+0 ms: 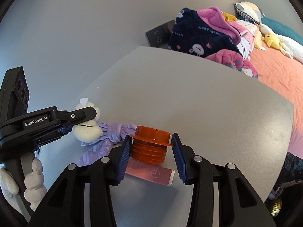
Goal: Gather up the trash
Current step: 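Lift the white foam and orange cups and carry both over the black bag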
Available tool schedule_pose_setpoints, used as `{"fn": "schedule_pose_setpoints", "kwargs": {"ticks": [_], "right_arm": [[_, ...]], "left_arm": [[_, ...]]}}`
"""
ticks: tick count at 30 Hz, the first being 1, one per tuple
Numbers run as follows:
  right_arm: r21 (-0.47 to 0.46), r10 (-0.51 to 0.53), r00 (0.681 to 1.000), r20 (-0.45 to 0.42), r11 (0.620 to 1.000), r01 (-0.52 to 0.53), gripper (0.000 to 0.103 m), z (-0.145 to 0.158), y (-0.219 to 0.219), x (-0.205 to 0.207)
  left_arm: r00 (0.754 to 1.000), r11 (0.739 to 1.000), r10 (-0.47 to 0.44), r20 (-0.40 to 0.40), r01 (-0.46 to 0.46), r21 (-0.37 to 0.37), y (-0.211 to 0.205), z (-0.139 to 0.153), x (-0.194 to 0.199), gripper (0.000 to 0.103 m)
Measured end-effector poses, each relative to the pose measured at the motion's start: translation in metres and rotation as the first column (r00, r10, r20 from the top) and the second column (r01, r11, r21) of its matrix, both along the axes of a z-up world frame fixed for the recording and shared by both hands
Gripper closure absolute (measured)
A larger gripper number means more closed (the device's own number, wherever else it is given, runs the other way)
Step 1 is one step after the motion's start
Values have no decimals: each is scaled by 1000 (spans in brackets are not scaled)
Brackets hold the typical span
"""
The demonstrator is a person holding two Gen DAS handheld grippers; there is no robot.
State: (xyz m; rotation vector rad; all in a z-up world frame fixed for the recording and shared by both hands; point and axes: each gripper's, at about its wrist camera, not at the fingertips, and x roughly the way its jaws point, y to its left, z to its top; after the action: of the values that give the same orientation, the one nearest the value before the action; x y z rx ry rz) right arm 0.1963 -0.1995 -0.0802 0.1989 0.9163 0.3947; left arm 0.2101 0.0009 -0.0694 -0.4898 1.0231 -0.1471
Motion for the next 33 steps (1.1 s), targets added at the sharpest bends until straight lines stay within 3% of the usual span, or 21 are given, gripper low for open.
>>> {"fn": "schedule_pose_setpoints", "kwargs": {"ticks": [15,33], "right_arm": [[36,-31,997,66,999,29,58,42,-39,-37],[71,-116,978,174,992,105,58,95,-108,-117]], "left_arm": [[988,993,-113,102,109,40,-38,46,-28,68],[939,961,-275,206,270,50,-106,88,-75,67]]}}
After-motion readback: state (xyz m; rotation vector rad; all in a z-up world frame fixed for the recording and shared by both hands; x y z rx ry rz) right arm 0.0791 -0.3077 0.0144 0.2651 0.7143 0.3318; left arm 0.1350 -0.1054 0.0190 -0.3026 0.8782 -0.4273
